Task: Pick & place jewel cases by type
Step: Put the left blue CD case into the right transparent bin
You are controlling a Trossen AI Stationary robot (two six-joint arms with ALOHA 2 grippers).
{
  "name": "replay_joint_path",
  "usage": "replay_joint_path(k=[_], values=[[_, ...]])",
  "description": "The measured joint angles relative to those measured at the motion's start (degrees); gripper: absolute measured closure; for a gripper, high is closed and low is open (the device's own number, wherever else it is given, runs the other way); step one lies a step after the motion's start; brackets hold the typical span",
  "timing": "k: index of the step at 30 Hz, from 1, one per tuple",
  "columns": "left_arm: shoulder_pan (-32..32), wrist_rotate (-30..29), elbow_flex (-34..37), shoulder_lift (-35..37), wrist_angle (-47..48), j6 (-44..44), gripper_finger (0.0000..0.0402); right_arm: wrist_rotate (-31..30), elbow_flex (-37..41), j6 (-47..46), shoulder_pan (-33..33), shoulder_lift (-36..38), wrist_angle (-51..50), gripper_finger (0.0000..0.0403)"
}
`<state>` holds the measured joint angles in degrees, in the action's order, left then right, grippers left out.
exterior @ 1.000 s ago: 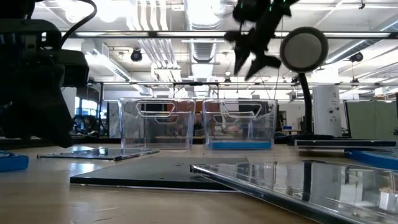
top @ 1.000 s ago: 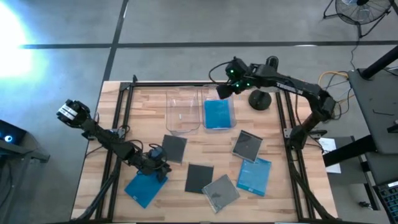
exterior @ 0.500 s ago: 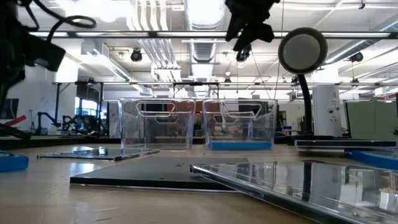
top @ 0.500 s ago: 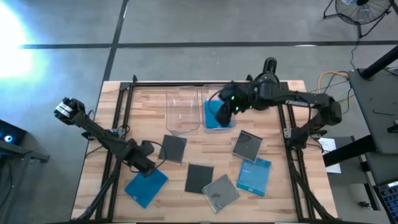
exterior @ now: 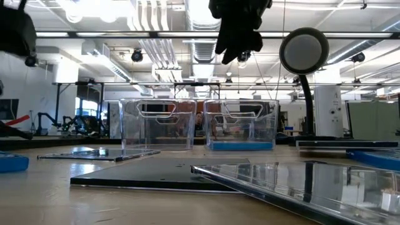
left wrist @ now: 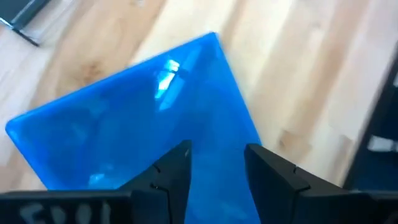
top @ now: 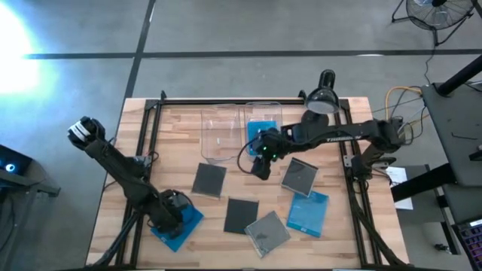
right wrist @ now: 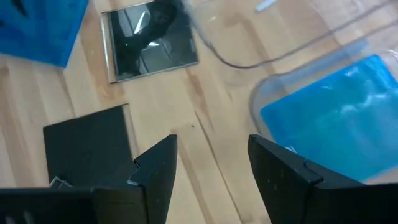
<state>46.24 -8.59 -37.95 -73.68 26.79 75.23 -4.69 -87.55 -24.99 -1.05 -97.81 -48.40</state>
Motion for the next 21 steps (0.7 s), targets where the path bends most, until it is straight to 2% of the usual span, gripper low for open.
replay_joint_path(k=[7,11,15,17,21], values=[[-1.23,-1.36,4.36,-5.21,-8.86,-3.56,0.0273,-0.88,0.02,-5.11,-3.66,-1.58,5.51,0.0211],[-1.9,-7.45,5.86,-8.0,-16.47,-8.52,0.0273,-5.64,0.02,-10.82,-6.42,-1.69,7.76,0.0213],[-4.16,-11.62,6.96,-10.02,-25.62,-12.79,0.0273,-7.14,0.02,-16.89,-7.57,-2.04,9.01,0.0216],[-5.24,-11.84,7.23,-10.2,-28.79,-14.68,0.0273,-5.61,0.01,-22.92,-7.82,-2.61,9.36,0.0218],[-5.76,-10.07,5.96,-7.21,-26.18,-18.49,0.0273,4.42,0.17,-33.11,-8.34,-6.4,14.39,0.0218]])
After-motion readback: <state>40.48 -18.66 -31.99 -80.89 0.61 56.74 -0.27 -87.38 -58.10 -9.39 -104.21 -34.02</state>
